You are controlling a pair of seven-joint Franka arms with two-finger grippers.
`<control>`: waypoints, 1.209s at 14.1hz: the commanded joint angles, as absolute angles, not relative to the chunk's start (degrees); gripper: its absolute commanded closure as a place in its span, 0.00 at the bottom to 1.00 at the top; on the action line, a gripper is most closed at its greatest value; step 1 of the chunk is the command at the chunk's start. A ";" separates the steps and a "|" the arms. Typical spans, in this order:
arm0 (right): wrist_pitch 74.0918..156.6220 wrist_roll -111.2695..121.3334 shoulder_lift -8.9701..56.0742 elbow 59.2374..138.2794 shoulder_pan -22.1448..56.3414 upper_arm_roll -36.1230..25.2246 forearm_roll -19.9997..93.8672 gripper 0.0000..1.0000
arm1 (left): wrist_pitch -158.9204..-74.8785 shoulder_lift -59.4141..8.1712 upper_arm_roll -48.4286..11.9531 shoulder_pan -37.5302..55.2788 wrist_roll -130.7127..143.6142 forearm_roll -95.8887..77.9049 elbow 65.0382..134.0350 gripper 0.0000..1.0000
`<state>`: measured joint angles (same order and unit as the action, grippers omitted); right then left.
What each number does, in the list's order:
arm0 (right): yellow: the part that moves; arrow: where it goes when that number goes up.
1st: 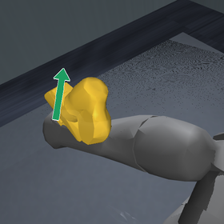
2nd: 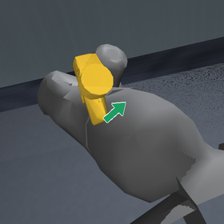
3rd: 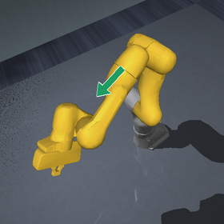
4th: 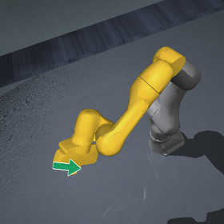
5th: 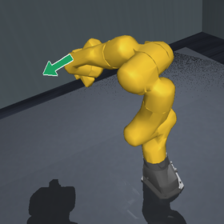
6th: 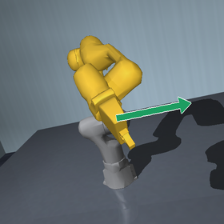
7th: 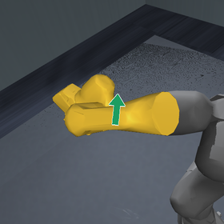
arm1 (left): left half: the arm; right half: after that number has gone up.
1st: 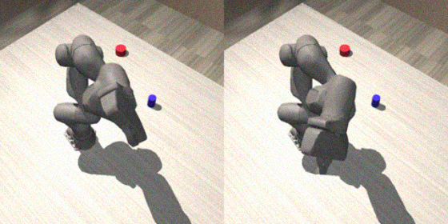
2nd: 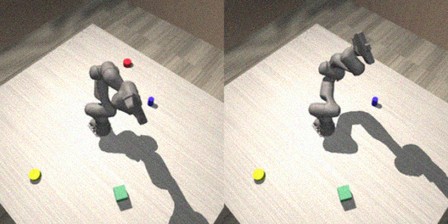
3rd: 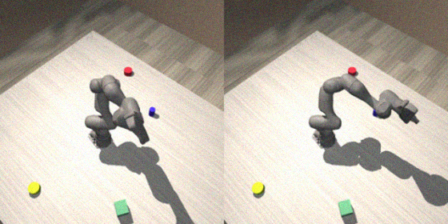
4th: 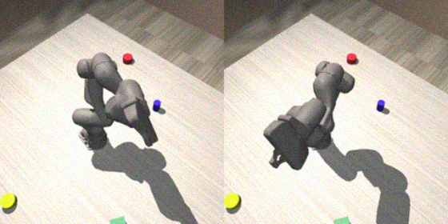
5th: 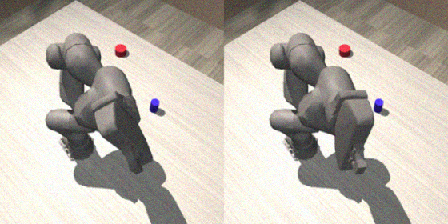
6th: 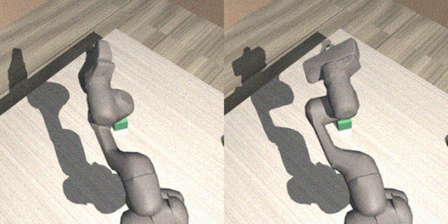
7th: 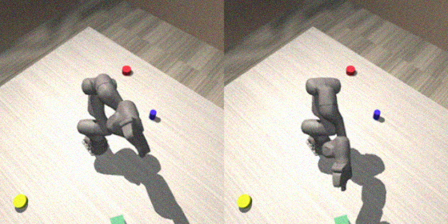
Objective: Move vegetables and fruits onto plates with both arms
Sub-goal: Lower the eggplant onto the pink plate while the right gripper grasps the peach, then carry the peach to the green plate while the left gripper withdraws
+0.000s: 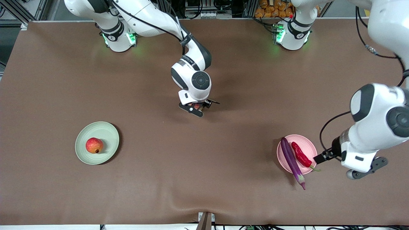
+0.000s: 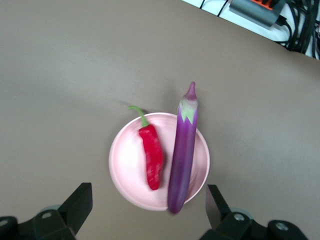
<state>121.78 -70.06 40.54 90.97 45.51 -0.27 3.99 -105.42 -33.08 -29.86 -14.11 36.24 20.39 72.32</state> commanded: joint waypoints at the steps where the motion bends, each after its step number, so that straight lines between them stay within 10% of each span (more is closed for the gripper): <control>1: 118.06 -64.63 36.93 90.44 40.01 0.00 4.66 1.00 | -100.39 -26.30 -29.88 -16.07 28.76 17.24 73.92 0.00; 13: 120.31 -14.62 37.44 90.35 9.07 -0.18 -15.03 0.96 | -85.18 -10.64 -29.79 -30.49 11.52 2.29 73.92 0.00; 15: 120.76 -12.14 39.10 90.61 6.86 -0.18 -15.03 0.86 | -83.94 -9.76 -29.79 -30.85 9.50 1.94 73.83 0.00; 17: 121.02 -11.08 39.37 91.32 6.07 -0.18 -15.03 0.49 | -83.06 -8.79 -29.79 -30.76 8.88 0.97 73.83 0.00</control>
